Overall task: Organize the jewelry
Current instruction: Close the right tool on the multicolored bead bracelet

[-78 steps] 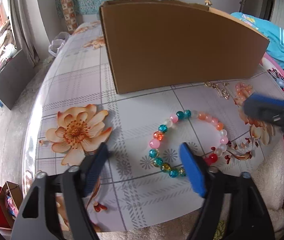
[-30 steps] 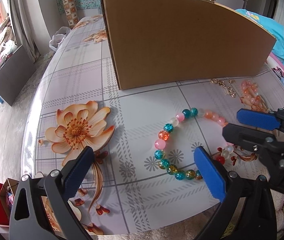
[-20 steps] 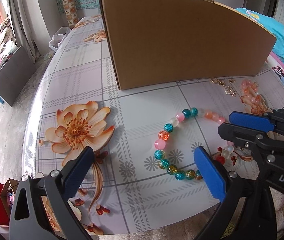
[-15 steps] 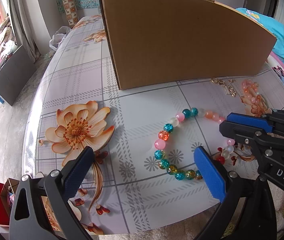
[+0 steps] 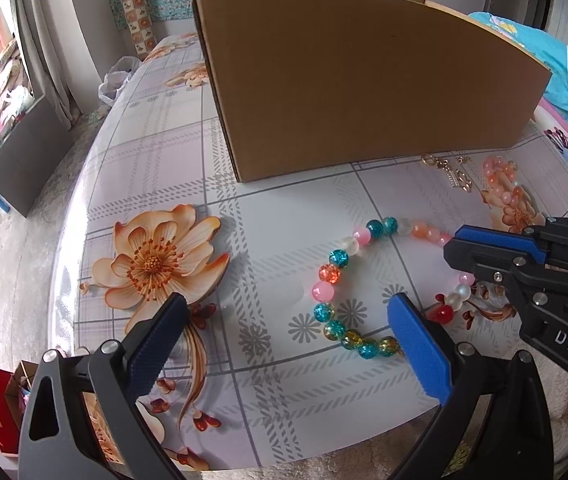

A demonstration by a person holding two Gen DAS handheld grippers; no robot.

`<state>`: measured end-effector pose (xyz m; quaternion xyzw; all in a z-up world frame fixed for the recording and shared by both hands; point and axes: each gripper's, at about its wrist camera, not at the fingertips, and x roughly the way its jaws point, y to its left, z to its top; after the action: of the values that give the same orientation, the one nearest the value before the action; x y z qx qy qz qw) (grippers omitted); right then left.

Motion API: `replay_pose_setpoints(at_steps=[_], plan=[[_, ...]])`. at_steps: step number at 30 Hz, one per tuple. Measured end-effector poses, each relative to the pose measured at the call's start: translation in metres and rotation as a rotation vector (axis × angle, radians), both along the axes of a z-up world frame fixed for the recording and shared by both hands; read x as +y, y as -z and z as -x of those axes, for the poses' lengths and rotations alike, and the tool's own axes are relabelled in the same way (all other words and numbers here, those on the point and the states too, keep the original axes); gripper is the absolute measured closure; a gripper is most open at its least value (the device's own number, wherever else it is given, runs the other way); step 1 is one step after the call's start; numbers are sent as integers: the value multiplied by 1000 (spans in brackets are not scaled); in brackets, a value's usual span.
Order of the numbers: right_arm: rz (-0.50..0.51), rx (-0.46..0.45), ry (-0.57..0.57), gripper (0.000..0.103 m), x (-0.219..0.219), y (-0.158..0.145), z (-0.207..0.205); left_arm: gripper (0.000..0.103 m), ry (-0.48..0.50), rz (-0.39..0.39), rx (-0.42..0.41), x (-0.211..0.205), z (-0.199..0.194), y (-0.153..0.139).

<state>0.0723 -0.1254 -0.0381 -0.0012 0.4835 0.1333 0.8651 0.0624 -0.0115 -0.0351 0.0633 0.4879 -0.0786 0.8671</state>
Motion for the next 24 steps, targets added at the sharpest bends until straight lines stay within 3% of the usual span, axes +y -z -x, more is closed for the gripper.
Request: replay_pose_setpoints(at_steps=[5, 10, 12, 15, 24], plan=[[-7, 1, 7, 95, -9, -2, 4, 6, 34, 36, -72, 0, 12, -11], [-37, 2, 14, 95, -18, -2, 7, 29, 79, 71, -61, -4, 14, -17], [-43, 1, 14, 95, -22, -3, 8, 43, 83, 56, -49, -7, 15, -15], [-47, 1, 13, 95, -28, -3, 9, 55, 80, 21, -25, -9, 14, -11], [-63, 2, 20, 95, -39, -7, 14, 82, 82, 22, 3, -8, 12, -11]])
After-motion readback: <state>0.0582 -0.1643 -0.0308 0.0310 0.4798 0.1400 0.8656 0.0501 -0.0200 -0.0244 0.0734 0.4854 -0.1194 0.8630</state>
